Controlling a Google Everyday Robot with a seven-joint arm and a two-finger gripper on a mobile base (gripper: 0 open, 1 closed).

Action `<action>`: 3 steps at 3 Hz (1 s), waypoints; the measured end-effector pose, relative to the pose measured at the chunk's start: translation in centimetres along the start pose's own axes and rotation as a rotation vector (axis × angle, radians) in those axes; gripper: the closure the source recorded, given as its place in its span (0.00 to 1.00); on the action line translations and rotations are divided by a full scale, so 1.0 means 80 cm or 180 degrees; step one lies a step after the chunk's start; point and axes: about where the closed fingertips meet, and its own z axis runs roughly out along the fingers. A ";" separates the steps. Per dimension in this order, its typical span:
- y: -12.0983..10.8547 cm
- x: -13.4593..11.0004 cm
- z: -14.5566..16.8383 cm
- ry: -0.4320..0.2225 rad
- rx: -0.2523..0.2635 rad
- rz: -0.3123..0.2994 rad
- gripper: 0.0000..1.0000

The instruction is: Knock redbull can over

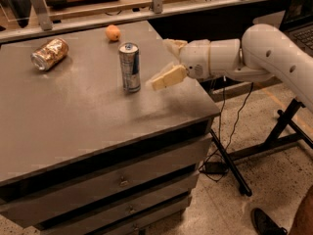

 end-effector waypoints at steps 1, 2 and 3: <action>0.000 0.006 0.036 -0.0098 -0.0128 0.0052 0.00; 0.003 0.007 0.065 -0.0183 -0.0297 0.0095 0.00; 0.006 0.007 0.084 -0.0228 -0.0434 0.0089 0.16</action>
Offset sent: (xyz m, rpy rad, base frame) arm 0.0184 0.0703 -0.0254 0.0947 0.0645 0.1578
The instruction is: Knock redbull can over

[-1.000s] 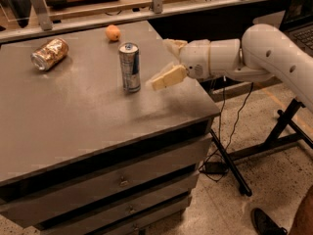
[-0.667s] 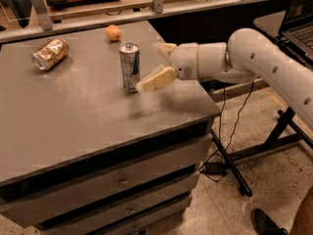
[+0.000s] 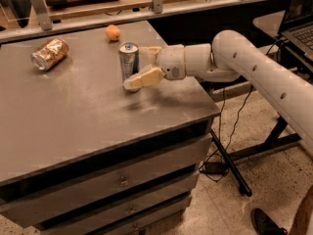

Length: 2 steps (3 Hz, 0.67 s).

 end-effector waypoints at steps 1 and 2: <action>-0.004 -0.007 0.008 -0.0021 -0.0071 -0.0057 0.47; -0.010 -0.019 0.000 0.0174 -0.0087 -0.0212 0.71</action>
Offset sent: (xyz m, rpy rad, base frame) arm 0.0136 -0.0124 0.0280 -0.1459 -0.0965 0.0348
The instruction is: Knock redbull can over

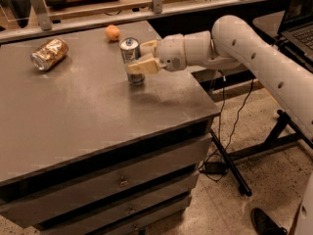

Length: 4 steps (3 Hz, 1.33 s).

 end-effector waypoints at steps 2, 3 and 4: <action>-0.019 -0.063 -0.001 0.1460 -0.0413 -0.0809 1.00; -0.008 -0.057 0.008 0.1942 -0.0812 -0.1045 1.00; 0.009 -0.045 0.016 0.2333 -0.1142 -0.1312 1.00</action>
Offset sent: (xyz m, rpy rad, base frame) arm -0.0097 -0.0012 0.0566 -0.8401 -0.1772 0.3723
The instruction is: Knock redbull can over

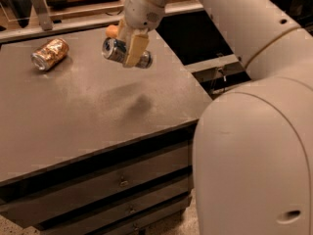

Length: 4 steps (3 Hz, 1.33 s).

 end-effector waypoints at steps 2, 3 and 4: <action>0.017 -0.001 0.041 0.0548 0.0067 -0.0112 1.00; 0.021 0.000 0.064 0.0711 0.0106 -0.0181 1.00; 0.027 0.003 0.085 0.0823 0.0043 -0.0231 1.00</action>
Offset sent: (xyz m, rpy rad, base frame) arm -0.0223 0.0181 -0.0480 -0.1864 -0.1771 -0.0434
